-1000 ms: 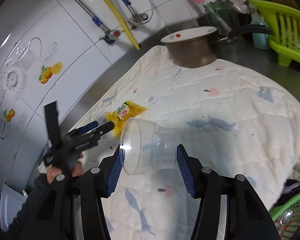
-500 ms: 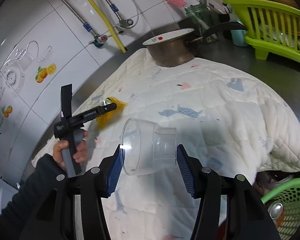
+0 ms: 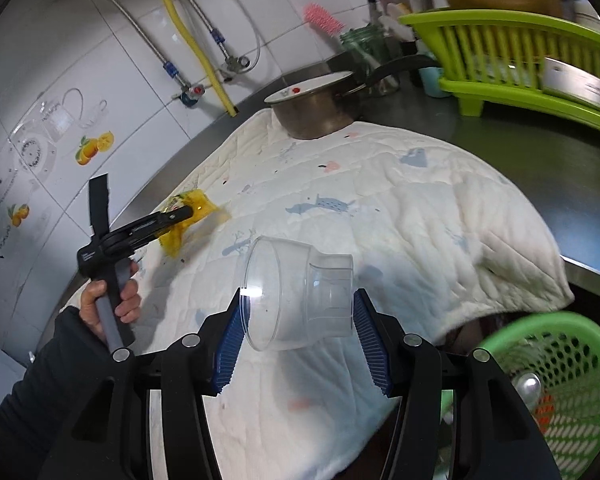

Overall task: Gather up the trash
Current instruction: 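Drop the clear cup into the basket with the right tool while the left tool drops the yellow packet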

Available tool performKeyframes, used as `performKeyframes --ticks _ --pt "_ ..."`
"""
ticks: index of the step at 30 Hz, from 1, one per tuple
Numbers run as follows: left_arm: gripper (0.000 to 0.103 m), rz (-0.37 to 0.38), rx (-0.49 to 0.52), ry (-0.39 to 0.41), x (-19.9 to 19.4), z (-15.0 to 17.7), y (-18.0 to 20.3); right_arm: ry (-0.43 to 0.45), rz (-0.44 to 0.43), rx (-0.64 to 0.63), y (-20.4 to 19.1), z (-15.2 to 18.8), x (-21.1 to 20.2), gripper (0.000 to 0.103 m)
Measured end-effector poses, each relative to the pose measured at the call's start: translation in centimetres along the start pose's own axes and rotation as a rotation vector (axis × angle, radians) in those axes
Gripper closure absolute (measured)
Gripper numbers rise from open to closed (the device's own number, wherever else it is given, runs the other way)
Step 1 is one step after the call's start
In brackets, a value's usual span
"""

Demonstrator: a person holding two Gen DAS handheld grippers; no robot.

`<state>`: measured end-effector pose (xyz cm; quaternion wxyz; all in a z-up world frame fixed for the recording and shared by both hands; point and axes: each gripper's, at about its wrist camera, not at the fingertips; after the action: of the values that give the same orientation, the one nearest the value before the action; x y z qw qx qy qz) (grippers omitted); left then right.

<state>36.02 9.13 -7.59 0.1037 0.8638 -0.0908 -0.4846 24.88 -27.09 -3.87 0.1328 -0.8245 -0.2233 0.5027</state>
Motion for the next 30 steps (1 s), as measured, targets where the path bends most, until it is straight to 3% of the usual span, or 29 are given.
performKeyframes --ticks 5,9,16,20,30 --pt "0.052 0.035 0.061 0.017 -4.0 3.5 4.0 0.017 0.087 0.016 2.0 3.8 -3.1 0.052" --pt "0.052 0.094 0.119 0.025 -6.6 6.8 8.2 0.032 0.220 0.042 4.7 7.4 -5.7 0.052" --pt "0.052 0.178 0.234 -0.004 -7.7 12.2 16.2 0.005 0.337 0.133 9.8 11.9 -7.9 0.052" --pt "0.052 0.210 0.286 -0.038 -7.1 14.7 20.2 -0.008 0.360 0.181 12.3 13.9 -8.4 0.052" --pt "0.052 0.268 0.380 -0.159 -2.4 18.6 28.6 0.013 0.315 0.280 15.1 17.6 -9.6 0.050"
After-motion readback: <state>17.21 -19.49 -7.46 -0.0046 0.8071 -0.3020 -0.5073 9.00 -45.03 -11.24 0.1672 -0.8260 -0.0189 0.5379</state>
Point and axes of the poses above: each gripper's, at about its wrist camera, not at the fingertips, and x roughly the way its jaws point, y to its right, z to its underside, and after that the axes turned 14 degrees about -y, right-handed
